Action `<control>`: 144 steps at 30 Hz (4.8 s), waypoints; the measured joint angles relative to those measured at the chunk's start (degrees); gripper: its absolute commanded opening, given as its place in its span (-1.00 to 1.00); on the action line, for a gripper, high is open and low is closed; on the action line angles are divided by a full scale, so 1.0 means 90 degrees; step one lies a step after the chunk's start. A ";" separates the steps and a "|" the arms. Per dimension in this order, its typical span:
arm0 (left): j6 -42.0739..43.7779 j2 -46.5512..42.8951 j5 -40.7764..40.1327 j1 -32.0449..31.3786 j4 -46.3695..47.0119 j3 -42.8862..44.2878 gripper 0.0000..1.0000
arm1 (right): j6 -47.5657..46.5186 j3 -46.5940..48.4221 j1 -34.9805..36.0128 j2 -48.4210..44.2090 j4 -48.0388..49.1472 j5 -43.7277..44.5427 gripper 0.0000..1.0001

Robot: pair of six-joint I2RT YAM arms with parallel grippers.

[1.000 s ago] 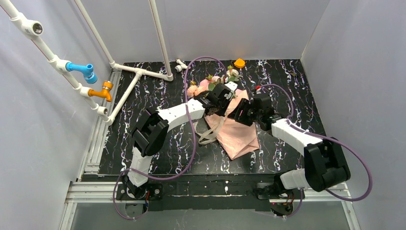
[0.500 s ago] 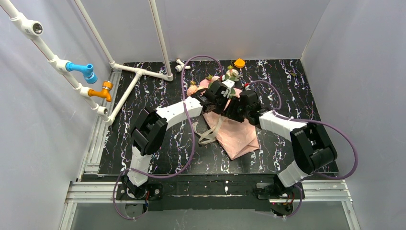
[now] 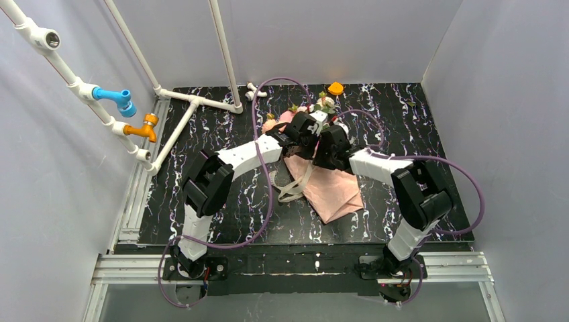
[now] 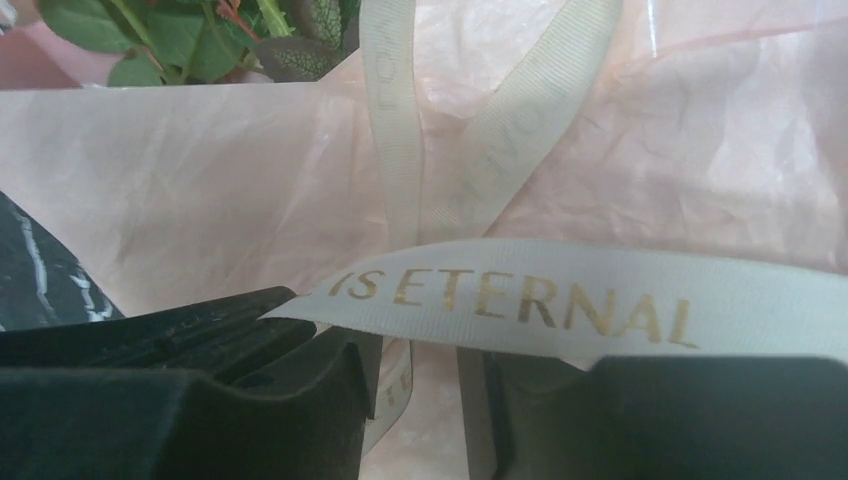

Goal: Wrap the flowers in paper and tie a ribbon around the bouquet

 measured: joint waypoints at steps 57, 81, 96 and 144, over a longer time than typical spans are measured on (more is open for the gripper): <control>-0.0199 0.0005 0.0532 0.0182 0.0022 -0.0102 -1.00 | -0.1377 0.0760 0.0158 0.0185 -0.1902 0.2314 -0.28; -0.0274 0.0189 0.0347 0.0182 -0.0274 0.0124 -1.00 | -0.1647 0.0498 0.0153 -0.1073 -0.2630 0.0702 -0.97; -0.0413 0.0503 -0.0131 0.0202 -0.0639 0.0304 -1.00 | -0.0843 -0.0860 0.0155 -0.4403 -0.3742 -0.0289 -0.97; -0.5986 -0.1440 -0.0991 0.1018 -0.4078 -0.1989 0.77 | 0.0520 -0.0680 0.0187 -0.3249 -0.2480 0.3968 -0.97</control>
